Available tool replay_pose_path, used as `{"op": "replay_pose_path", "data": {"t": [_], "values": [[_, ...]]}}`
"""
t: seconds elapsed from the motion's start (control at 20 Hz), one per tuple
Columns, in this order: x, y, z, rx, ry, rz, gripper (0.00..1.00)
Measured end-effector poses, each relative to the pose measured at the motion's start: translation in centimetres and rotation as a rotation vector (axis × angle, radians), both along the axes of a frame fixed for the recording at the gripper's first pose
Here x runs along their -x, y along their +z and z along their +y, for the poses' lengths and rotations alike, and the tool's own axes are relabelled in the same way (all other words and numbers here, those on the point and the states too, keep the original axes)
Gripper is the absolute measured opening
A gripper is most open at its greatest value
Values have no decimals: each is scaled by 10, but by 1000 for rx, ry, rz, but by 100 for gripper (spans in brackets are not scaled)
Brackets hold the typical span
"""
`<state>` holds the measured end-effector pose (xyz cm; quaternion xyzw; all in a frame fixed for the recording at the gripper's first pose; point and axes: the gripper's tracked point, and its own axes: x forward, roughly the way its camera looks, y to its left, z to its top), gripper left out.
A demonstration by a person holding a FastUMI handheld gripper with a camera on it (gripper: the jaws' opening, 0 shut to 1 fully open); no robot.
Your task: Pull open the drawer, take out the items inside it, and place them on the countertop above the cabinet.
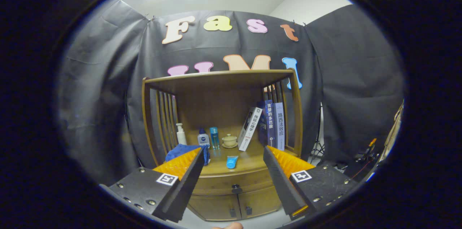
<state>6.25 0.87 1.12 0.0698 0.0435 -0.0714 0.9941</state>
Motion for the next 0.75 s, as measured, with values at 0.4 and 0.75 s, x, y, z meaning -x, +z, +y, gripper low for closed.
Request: {"op": "replay_pose_path", "data": {"t": [0.4, 0.75], "values": [[27, 15, 2, 41, 10, -57, 98], [29, 16, 1, 36, 7, -66, 98]]}}
